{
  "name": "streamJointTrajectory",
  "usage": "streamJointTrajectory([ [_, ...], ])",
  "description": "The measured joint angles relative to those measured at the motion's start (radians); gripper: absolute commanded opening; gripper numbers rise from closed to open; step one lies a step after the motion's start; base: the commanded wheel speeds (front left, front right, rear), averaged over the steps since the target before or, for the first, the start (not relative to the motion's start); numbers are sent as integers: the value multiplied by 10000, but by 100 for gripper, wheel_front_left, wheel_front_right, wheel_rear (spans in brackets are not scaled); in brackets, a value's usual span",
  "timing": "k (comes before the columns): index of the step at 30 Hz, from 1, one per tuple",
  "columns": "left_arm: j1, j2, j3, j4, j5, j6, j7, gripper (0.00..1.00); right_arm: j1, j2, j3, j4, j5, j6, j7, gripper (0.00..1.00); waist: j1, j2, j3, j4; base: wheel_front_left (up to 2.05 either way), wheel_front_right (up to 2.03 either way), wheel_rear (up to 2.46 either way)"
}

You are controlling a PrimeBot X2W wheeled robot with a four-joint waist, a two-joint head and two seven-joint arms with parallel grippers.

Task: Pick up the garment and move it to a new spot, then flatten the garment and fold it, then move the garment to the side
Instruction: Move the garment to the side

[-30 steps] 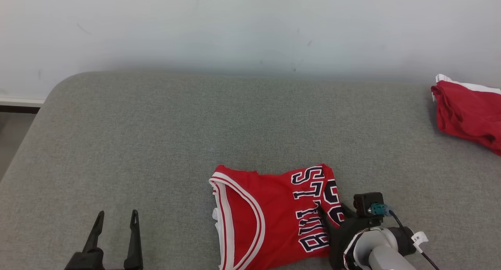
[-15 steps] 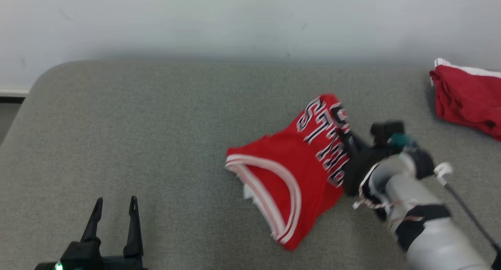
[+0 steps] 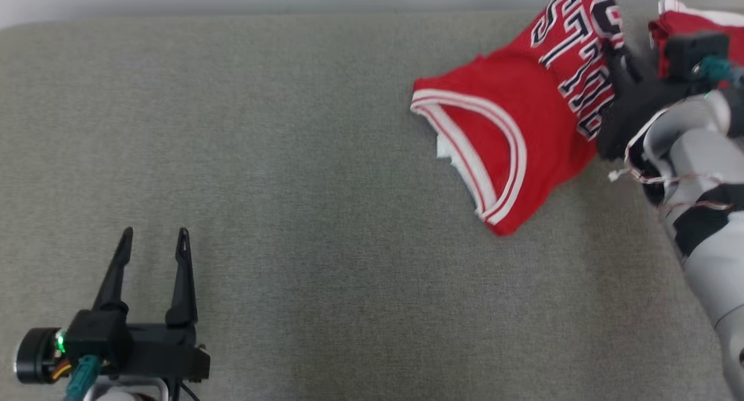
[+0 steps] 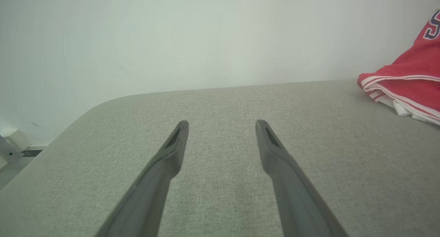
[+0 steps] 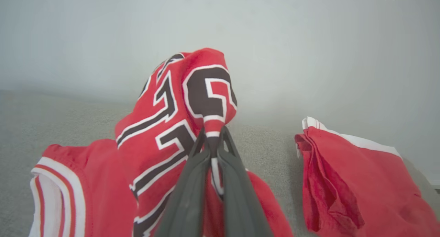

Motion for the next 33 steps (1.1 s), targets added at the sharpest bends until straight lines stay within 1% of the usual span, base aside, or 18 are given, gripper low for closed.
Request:
streamJointTrajectory([
  [5,-385,219,-8,-470,92,-10,0,100,-1152,-543,-61,326,12,0,-151,0,0,0,635,-345,0,0,0],
  [11,-580,439,-40,-1149,184,-12,75,100,-2310,-953,-165,706,-79,0,-198,0,1,1,1448,-737,0,0,0],
  [17,-701,673,54,-1887,253,86,257,100,-3139,-1768,-176,930,-211,0,-144,0,0,1,2158,-1115,0,0,0],
  [23,-475,968,326,-2708,253,224,514,100,-3609,-2447,215,957,-422,0,255,0,-1,0,2582,-1564,0,0,0],
  [27,-468,1104,405,-3229,274,299,694,100,-3988,-2936,579,991,-943,0,441,0,-1,0,2887,-1760,0,0,0],
  [29,-472,1170,412,-3444,295,324,767,100,-4144,-3055,667,1037,-1149,0,462,0,-1,0,3055,-1829,0,0,0],
  [33,-492,1237,447,-3703,299,351,825,100,-4391,-3078,633,1158,-1325,0,449,0,-1,0,3305,-1912,0,0,0],
])
